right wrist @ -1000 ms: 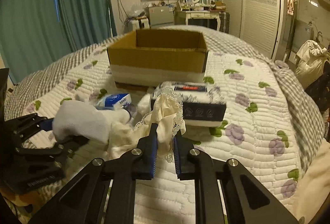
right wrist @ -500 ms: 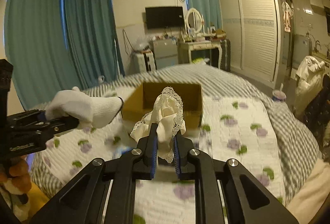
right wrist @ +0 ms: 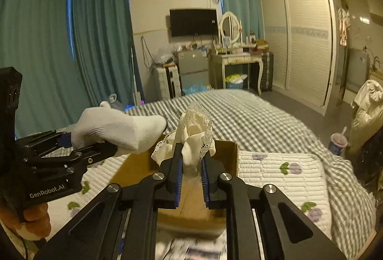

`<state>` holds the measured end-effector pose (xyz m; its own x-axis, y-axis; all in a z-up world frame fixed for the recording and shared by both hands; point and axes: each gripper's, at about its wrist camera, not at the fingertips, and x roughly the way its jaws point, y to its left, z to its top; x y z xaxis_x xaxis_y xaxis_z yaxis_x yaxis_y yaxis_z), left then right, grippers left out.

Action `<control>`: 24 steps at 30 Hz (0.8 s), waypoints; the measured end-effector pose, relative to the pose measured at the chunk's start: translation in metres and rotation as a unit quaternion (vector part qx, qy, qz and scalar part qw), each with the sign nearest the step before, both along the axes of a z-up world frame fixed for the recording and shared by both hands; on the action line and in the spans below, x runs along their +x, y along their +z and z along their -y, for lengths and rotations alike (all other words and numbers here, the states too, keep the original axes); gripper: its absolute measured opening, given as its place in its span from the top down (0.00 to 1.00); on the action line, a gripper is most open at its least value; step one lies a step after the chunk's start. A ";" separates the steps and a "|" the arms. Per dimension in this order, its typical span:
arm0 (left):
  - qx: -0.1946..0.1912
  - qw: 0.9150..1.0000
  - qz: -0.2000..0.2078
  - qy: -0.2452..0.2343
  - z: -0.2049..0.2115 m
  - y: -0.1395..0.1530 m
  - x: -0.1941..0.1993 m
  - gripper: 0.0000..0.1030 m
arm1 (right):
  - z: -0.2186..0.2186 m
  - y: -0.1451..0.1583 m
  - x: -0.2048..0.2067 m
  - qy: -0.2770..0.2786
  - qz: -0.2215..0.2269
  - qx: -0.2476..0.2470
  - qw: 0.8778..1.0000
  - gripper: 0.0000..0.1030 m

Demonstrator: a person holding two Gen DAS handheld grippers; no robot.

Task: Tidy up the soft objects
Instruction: 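Carry the glove and lace cloth over the cardboard box and open both tools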

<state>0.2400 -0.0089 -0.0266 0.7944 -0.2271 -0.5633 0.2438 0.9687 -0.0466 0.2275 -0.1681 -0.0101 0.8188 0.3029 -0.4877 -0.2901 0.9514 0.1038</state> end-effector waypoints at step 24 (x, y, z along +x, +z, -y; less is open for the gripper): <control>0.046 0.997 0.053 0.043 0.001 0.054 -0.042 0.20 | 0.027 0.022 -0.030 -0.045 -0.014 -0.011 0.999 0.32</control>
